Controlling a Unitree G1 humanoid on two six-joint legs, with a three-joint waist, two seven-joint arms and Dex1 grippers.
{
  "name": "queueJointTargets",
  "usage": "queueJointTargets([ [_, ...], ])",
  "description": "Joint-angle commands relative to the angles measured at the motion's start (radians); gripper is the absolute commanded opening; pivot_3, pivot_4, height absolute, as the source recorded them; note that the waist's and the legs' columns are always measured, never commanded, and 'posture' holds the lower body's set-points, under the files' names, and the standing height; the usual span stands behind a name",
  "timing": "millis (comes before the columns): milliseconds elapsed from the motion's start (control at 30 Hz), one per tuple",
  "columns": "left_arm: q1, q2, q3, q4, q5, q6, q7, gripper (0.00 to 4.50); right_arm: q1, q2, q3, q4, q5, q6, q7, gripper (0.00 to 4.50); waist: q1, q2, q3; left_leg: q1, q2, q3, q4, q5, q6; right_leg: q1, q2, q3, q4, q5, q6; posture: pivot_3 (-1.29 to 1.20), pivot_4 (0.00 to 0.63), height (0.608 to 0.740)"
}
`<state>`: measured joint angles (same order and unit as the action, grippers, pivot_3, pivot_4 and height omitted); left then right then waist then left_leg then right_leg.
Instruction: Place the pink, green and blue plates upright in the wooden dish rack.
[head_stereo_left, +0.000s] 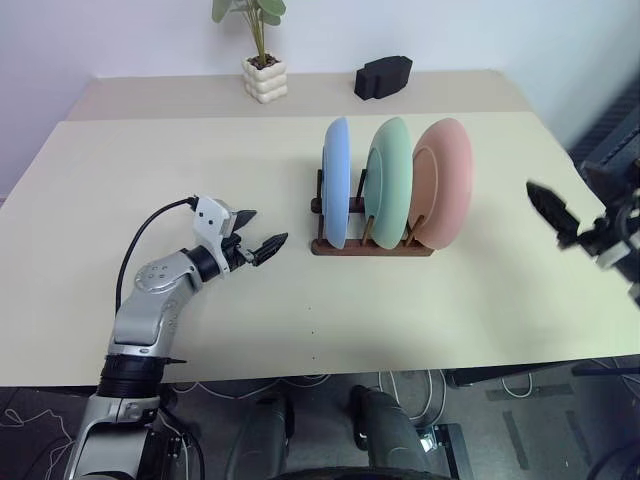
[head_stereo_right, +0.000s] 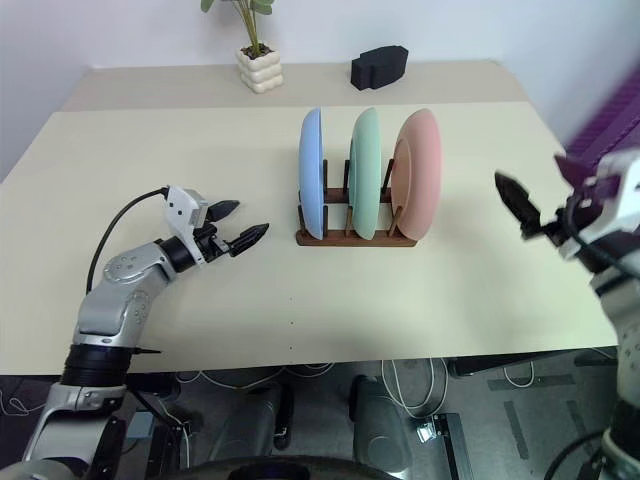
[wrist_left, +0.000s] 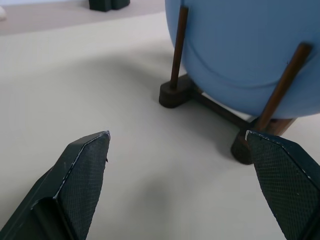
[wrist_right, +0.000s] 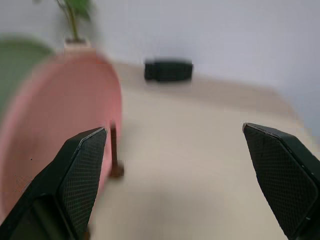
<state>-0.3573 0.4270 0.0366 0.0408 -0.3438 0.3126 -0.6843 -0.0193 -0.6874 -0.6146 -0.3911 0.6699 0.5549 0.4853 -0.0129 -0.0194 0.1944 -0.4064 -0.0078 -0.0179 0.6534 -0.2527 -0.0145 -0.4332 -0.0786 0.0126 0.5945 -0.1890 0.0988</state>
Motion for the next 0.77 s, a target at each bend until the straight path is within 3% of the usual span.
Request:
queueJointTargets([
  [33,-0.004,0.005,-0.004,0.032,0.047,-0.065,0.009,4.50,0.077,0.037,0.023,0.026,-0.071,-0.115,0.055,4.45,0.000,0.001,0.000,0.000,0.000,0.001,0.000,0.000,0.000,0.000,0.000,0.001,0.000,0.000,0.000,0.00,0.150,0.736],
  [167,0.022,0.006,0.003,0.058,0.062,-0.095,0.009,4.50,0.124,0.075,0.093,0.094,-0.092,-0.154,0.115,4.45,0.000,0.001,0.000,0.001,0.000,0.001,0.000,0.000,0.000,0.000,0.000,0.001,0.000,0.000,0.000,0.00,0.150,0.736],
  [767,0.074,0.016,0.052,0.018,0.055,-0.112,0.042,4.50,-0.017,0.122,0.218,0.314,-0.156,-0.259,0.166,4.45,0.003,0.001,0.000,0.001,0.000,0.002,0.002,0.000,0.000,0.001,-0.001,0.002,0.001,0.000,0.000,0.00,0.150,0.736],
])
